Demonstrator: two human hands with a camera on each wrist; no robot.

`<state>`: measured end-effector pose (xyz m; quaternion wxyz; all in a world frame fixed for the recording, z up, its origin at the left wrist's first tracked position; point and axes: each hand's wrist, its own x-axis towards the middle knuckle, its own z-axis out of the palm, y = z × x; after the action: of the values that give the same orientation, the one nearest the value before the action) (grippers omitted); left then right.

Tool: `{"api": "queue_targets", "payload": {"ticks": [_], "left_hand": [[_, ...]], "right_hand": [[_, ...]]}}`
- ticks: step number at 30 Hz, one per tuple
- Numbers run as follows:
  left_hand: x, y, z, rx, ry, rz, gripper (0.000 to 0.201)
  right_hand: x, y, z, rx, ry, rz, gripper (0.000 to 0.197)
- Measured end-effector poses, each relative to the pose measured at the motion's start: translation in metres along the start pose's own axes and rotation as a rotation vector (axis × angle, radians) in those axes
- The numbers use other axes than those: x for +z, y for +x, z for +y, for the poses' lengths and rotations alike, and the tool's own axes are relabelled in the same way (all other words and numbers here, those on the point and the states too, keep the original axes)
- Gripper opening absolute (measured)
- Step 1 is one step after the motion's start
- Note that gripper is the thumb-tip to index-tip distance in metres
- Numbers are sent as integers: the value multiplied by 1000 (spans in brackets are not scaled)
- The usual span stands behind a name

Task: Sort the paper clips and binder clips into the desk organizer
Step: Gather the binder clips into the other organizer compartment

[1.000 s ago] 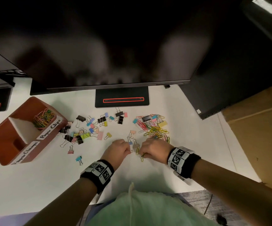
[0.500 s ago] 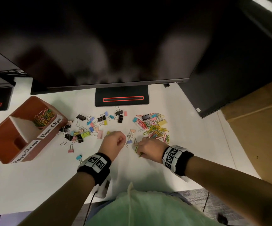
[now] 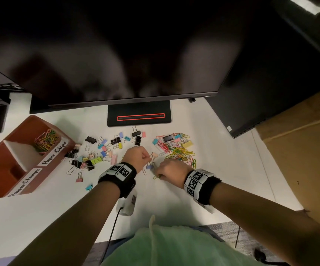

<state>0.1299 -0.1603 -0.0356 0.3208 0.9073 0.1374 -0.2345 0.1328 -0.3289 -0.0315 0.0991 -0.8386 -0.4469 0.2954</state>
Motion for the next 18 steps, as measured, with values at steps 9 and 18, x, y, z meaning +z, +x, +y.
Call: {"api": "queue_targets", "payload": {"ticks": [9, 18], "left_hand": [[-14, 0, -4, 3, -165, -69, 8], [-40, -27, -16, 88, -173, 58, 5]], "right_hand": [[4, 3, 2, 40, -13, -8, 25], [-12, -14, 32, 125, 279, 201, 15]]}}
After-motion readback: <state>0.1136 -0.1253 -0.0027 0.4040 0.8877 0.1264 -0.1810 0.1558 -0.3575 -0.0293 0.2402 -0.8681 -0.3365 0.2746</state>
